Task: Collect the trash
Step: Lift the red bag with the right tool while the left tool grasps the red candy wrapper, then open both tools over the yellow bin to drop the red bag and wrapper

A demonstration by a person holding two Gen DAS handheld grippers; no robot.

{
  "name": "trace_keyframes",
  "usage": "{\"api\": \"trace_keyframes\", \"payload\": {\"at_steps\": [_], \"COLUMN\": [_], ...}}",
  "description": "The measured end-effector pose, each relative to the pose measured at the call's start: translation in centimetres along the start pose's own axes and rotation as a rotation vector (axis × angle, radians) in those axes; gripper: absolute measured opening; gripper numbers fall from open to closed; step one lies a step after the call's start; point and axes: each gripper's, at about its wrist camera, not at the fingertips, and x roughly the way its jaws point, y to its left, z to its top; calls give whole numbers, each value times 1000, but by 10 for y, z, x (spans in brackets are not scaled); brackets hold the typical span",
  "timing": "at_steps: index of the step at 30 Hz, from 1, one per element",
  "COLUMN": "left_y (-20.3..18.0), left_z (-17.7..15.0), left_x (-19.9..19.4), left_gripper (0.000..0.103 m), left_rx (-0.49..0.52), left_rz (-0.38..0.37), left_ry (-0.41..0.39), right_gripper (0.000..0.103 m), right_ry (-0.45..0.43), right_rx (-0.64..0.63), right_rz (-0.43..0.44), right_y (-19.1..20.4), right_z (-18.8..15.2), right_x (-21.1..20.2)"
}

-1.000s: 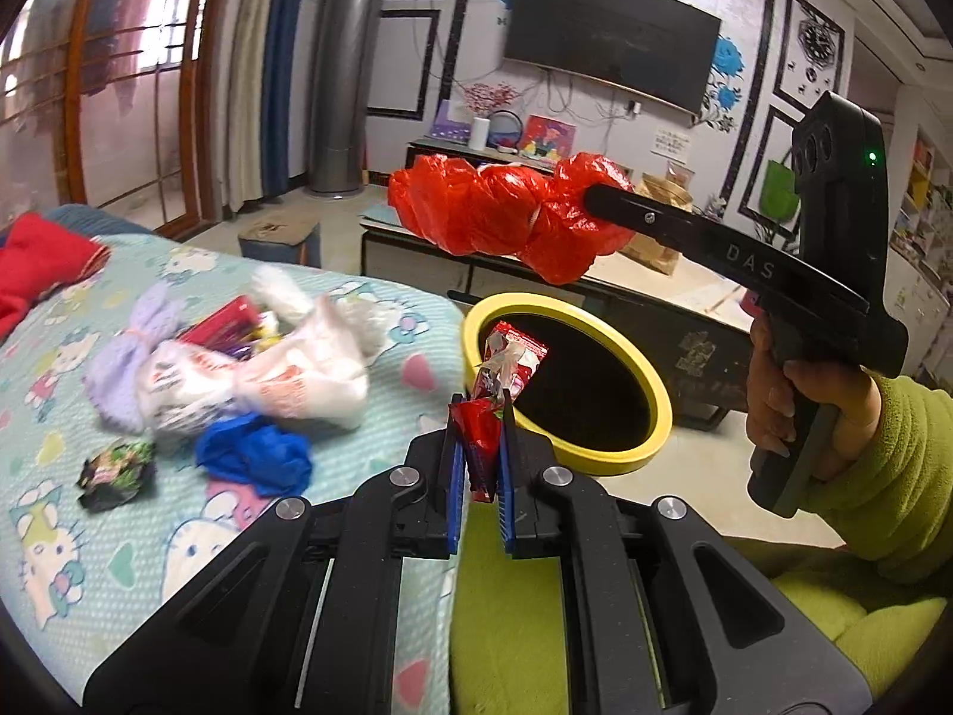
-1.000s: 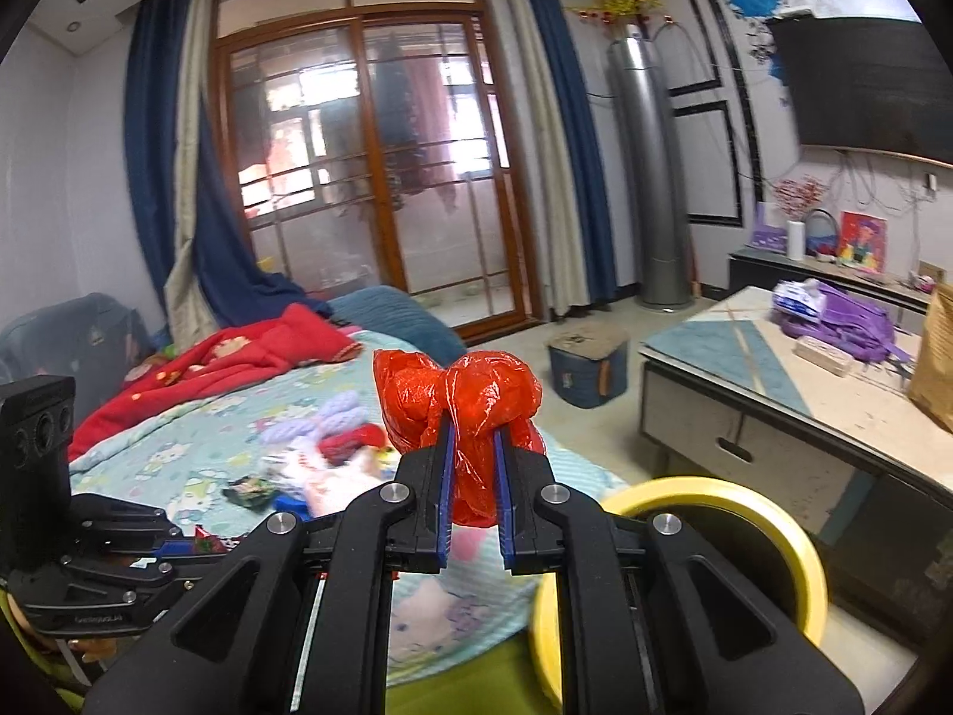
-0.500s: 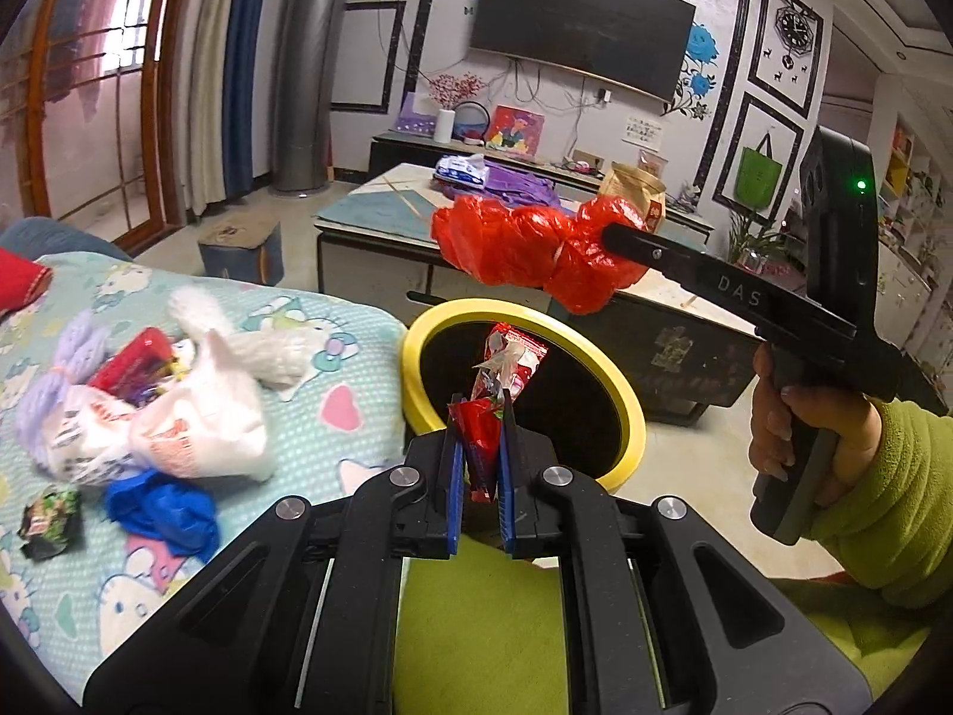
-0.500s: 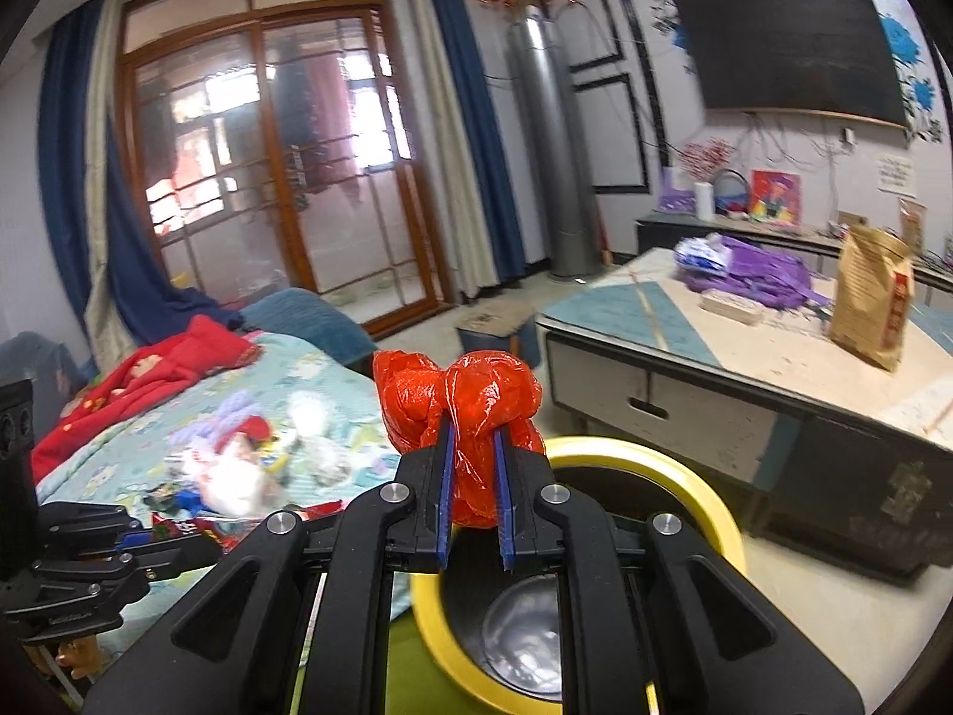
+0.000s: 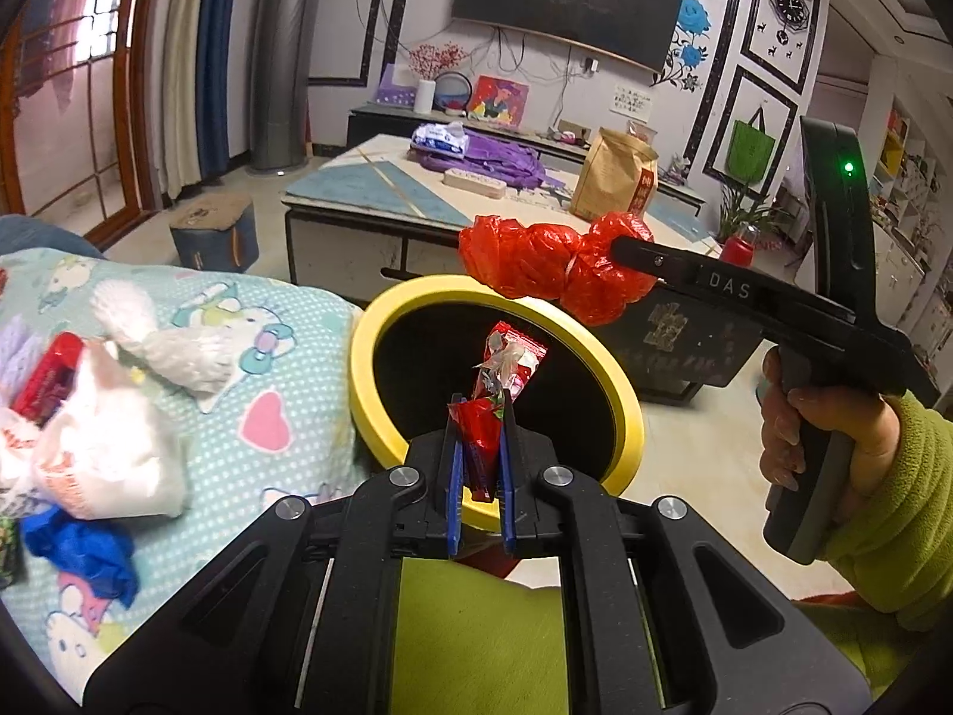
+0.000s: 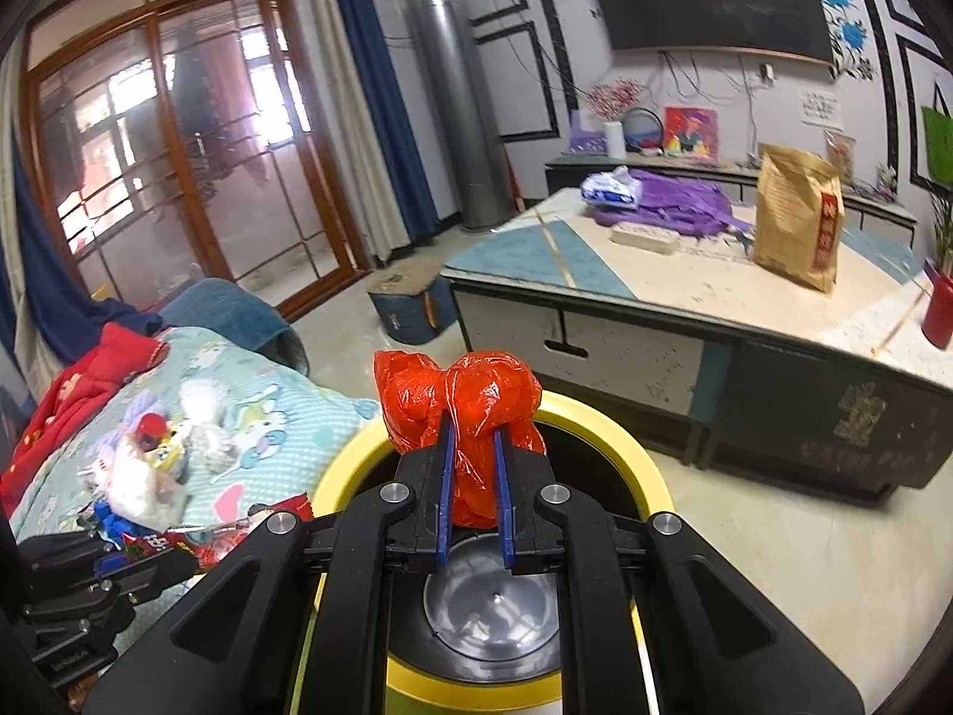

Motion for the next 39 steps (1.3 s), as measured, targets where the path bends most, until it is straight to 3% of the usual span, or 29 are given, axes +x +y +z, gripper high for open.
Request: {"api": "trace_keyframes", "payload": {"at_steps": [9,17,18,21,23,30,33,39], "left_y": [-6,-7,-6,-4,-2,3,6,17], "left_z": [-1,-1,-1,-1,-1,3,4,6], "left_x": [30,50,52,54,54,30,16,-13], "left_gripper": [6,7,16,43,49,80,90,92], "left_rx": [17,22,18,2,-11,-38,-47,-58], "left_rz": [-7,-11,-14,-16,-17,10,32,104], "left_ry": [59,100,107,107,101,27,-17,-94], "right_gripper": [11,14,14,28,38,46,49,55], "right_ry": [105,146,151,155,156,128,112,70], "right_rx": [46,70,74,90,94,84,71,42], "right_rz": [-36,-47,-49,-54,-59,-50,-25,62], "right_y": [-18,-24,-25,-29,-30,-26,-18,7], "right_z": [-7,-9,-10,-10,-10,-8,-7,-6], "right_x": [21,31,32,34,34,29,25,12]}}
